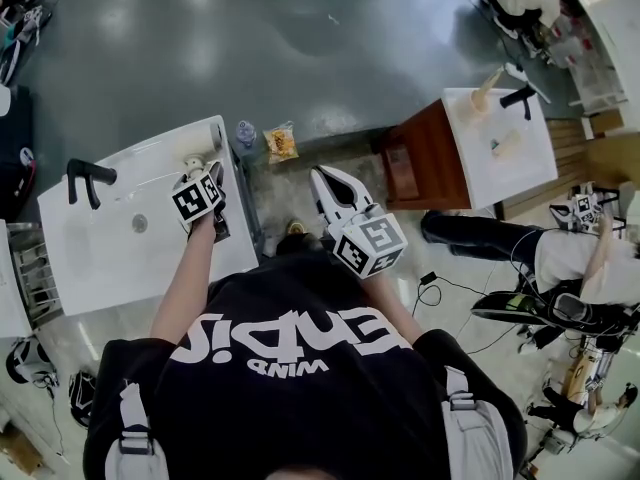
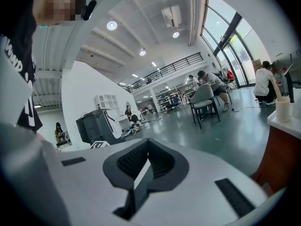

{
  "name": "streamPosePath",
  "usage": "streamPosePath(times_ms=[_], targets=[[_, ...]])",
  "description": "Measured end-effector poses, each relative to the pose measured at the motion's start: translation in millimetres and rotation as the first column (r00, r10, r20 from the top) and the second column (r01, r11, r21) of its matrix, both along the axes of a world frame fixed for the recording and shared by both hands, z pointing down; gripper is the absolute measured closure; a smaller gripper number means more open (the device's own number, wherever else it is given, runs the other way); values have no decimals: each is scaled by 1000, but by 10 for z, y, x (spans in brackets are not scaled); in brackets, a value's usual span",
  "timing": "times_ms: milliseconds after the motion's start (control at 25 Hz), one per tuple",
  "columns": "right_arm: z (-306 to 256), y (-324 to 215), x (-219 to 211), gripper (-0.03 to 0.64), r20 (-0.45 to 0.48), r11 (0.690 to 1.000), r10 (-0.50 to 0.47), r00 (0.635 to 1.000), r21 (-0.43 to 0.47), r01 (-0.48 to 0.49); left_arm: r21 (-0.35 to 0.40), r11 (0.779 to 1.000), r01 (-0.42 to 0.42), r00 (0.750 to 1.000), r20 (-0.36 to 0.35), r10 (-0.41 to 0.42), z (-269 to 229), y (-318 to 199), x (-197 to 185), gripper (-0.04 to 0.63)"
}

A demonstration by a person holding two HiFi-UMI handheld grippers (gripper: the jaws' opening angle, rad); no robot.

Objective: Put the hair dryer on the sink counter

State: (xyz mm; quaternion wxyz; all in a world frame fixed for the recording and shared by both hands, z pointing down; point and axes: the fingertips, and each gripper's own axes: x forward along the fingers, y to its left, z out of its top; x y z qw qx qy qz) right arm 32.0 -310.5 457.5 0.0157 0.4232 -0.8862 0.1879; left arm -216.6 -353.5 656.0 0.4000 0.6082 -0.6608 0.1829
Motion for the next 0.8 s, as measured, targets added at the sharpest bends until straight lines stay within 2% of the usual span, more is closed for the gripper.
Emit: streamPosePath(times_ms=[160,520,800], targets=[[-31,-8,-8,598,-5,1000,-10,1000,0,10,22,1000,-17,1000,6,17,-68,-19,30,187],[-80,-23,-54,598,-11,1000,-26,1000,9,26,77,996,-40,999,24,38,-298,43,32,189],[-67,4,-84,598,-10,999,-33,999,8,33,129,991,-42,999,-18,45,-536,106,40,190]])
